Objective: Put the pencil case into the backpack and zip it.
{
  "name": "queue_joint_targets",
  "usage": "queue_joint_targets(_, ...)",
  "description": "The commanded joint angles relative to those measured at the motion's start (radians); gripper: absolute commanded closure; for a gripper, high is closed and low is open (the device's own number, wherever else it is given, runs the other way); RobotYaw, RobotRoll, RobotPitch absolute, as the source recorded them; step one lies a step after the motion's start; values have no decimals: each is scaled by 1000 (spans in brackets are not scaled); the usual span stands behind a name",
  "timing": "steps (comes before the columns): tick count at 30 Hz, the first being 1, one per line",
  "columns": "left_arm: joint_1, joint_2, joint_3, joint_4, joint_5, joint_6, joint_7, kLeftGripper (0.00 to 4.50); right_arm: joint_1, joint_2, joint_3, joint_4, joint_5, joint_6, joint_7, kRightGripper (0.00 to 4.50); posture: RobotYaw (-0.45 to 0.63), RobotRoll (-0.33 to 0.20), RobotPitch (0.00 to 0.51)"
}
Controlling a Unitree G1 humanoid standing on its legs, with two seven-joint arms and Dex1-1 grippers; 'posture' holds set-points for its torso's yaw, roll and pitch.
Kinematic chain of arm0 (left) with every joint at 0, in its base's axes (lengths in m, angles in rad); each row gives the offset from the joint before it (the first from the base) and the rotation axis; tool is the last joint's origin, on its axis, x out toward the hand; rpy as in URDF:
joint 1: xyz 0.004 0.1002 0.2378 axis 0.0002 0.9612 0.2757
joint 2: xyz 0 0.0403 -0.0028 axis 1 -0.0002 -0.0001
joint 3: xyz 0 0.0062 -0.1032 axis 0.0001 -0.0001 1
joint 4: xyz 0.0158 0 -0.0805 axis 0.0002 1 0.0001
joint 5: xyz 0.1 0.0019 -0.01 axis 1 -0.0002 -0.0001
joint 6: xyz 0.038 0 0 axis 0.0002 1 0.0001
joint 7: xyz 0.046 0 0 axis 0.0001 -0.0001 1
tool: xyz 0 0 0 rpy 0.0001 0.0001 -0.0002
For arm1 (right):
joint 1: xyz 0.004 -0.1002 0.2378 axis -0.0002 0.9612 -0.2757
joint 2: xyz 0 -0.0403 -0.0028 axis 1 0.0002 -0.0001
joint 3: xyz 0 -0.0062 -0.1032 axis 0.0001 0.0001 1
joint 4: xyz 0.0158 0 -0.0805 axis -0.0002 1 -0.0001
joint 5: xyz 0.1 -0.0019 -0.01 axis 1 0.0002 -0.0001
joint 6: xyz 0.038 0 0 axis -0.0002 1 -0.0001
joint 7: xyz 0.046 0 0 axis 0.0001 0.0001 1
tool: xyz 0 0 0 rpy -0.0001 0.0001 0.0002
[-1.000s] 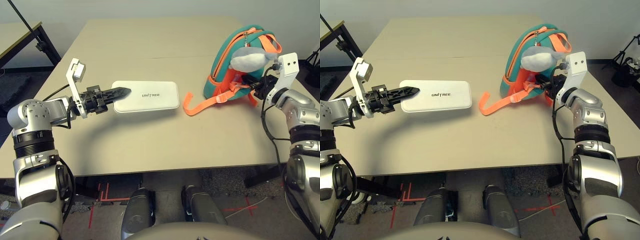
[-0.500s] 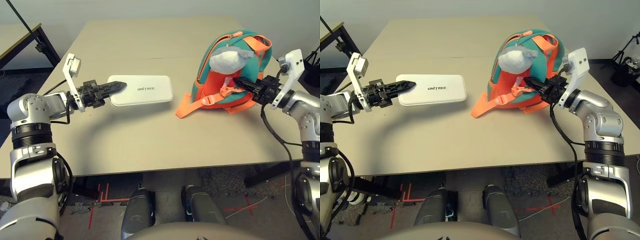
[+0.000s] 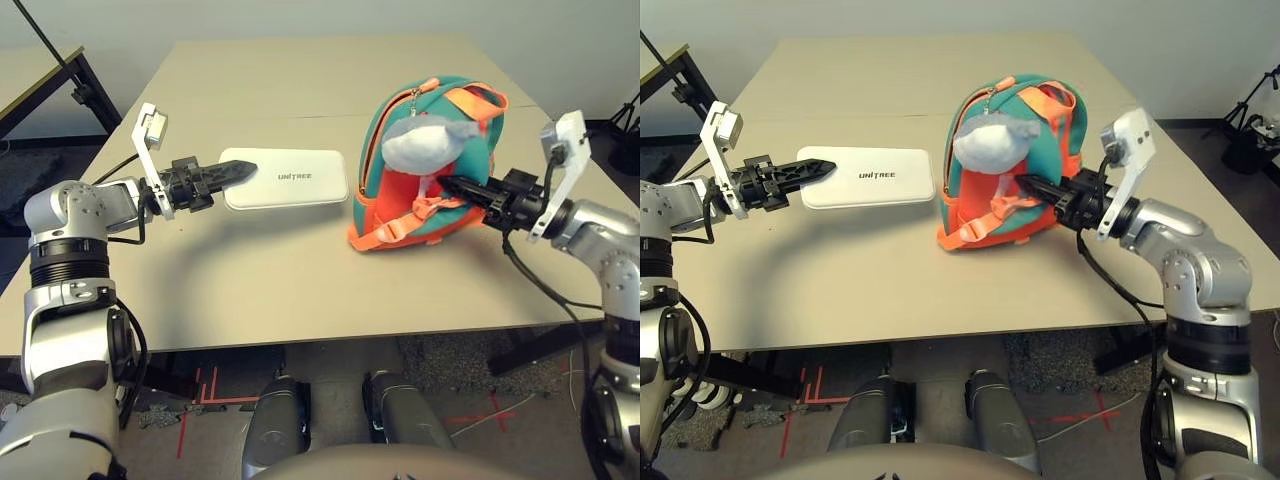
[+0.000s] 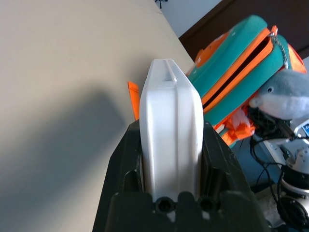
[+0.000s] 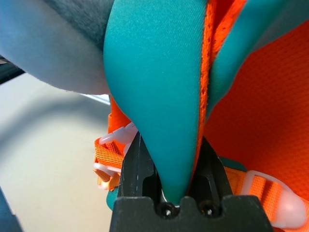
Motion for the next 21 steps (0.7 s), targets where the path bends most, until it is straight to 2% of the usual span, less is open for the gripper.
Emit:
queue_joint_targets(1,-53,31,12,-19,-1,-29,-33,3164,41,1,34,-54,30,5,4,4048,-107,0,37)
queue_joint_targets(14,-136,109,-34,-210,-31,-10,-135,3164,78,-13,77,39,-27,-59,-4,4071,-99,0,32)
queue_joint_targets(21,-170,120,-53,-278,-41,-17,-170,3164,82,-18,90,61,-32,-84,2,4071,-94,0,36)
